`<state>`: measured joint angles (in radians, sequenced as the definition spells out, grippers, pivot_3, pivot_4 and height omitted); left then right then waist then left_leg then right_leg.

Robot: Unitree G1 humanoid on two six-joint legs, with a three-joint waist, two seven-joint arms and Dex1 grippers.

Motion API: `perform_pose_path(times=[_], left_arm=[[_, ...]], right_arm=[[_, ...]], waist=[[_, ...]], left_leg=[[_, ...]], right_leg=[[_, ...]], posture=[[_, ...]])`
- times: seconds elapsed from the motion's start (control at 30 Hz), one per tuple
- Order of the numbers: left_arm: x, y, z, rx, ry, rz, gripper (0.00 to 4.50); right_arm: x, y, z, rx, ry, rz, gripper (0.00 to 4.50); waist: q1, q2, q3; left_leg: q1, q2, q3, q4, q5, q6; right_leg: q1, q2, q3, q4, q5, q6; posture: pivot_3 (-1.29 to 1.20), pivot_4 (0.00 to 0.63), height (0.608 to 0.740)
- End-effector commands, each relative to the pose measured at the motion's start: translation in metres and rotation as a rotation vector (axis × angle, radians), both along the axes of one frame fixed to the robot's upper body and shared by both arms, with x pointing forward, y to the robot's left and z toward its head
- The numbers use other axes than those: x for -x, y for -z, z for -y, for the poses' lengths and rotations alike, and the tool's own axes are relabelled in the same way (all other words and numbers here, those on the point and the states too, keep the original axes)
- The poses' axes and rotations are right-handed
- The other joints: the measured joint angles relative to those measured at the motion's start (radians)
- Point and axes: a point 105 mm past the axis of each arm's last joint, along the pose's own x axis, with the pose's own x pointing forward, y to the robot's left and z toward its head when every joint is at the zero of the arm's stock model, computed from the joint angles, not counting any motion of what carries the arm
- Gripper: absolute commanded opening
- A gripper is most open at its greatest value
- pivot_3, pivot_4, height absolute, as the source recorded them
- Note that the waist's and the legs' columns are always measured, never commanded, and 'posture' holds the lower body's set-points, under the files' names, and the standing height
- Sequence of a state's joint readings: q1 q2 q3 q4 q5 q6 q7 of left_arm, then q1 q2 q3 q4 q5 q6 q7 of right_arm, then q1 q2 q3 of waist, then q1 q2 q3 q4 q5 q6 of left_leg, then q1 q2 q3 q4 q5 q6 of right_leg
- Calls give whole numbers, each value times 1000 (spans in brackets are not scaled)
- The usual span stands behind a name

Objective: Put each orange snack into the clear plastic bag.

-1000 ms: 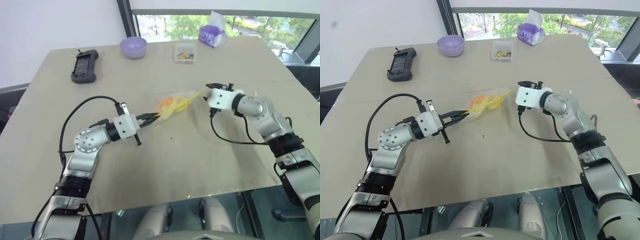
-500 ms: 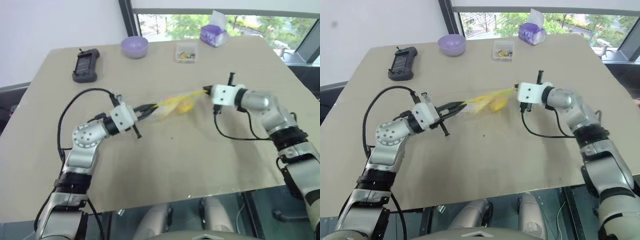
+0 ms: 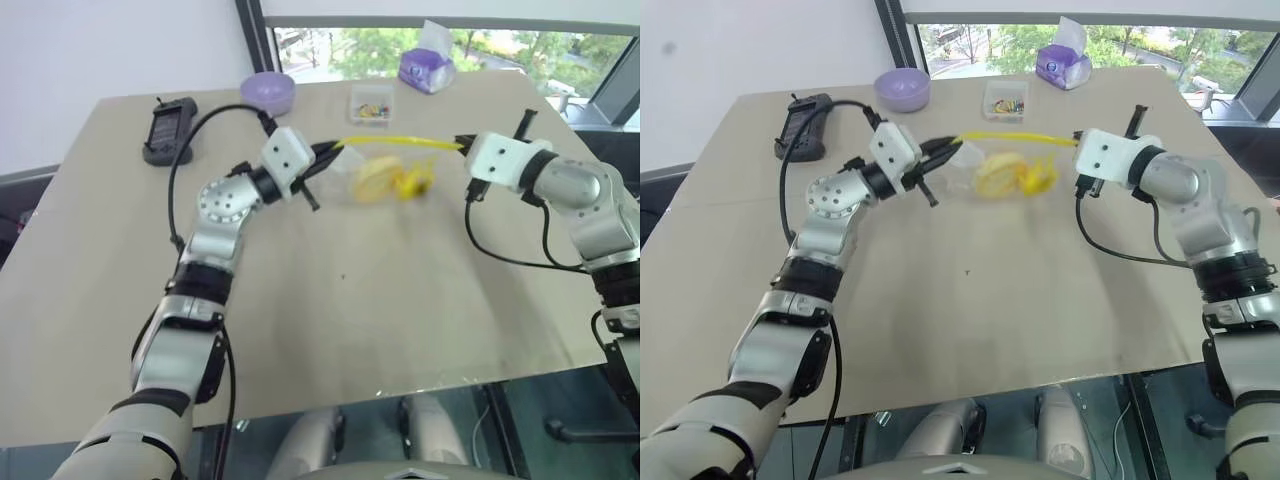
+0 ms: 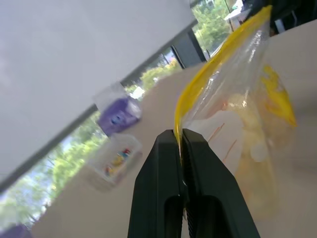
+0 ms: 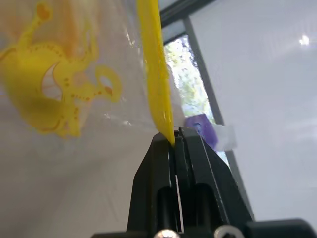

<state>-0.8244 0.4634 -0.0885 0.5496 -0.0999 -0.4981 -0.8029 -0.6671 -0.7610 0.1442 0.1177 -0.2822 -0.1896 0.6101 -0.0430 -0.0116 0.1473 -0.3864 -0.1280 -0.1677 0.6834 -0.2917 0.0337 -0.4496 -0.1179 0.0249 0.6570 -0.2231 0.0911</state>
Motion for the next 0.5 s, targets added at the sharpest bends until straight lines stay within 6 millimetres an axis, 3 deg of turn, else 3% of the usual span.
perform_pose_path(times=[0.03, 0.07, 0.17, 0.27, 0.37, 0.47, 0.5], left_arm=[[20, 39, -21, -100, 15, -18, 0], [31, 58, -23, -139, 35, -37, 0], [55, 91, -23, -186, 75, -98, 0], [76, 115, -24, -212, 118, -210, 1029], [87, 113, -29, -182, 151, -296, 2400], [96, 110, -41, -144, 148, -401, 3762], [100, 109, -48, -121, 138, -457, 4091]], right_arm=[[29, 30, -8, -30, -43, -102, 32], [40, 54, -16, -33, -61, -171, 32], [69, 100, -34, -61, -89, -328, 32], [86, 124, -43, -127, -80, -450, 0], [87, 121, -36, -178, -50, -473, 911], [91, 118, -22, -205, -31, -511, 2390], [95, 117, -15, -220, -24, -530, 2649]], waist=[[-7, 1, -3], [-10, 1, -2], [-9, 2, -2], [9, 2, -1], [31, 3, -1], [40, 3, -1], [41, 3, -1]], left_leg=[[2, 0, 0, -1, 0, 0], [2, -1, 0, -1, 0, 0], [0, -3, -1, -1, -2, 3], [2, -5, -2, 1, -3, 5], [7, -5, -1, 2, -3, 4], [9, -4, -1, 3, -2, 4], [11, -4, -1, 3, -2, 4]], right_leg=[[1, -2, 0, 0, 0, 0], [0, -3, 0, 0, 0, 0], [-1, -1, 0, -1, 0, 0], [1, -1, 0, 0, 1, 1], [6, 0, 2, 1, 6, 1], [8, 1, 2, 0, 9, 1], [9, 2, 2, 0, 9, 1]], posture=[[0, 150, 740], [0, 150, 740], [0, 150, 740], [0, 150, 740], [0, 150, 740], [0, 150, 740], [0, 150, 740]])
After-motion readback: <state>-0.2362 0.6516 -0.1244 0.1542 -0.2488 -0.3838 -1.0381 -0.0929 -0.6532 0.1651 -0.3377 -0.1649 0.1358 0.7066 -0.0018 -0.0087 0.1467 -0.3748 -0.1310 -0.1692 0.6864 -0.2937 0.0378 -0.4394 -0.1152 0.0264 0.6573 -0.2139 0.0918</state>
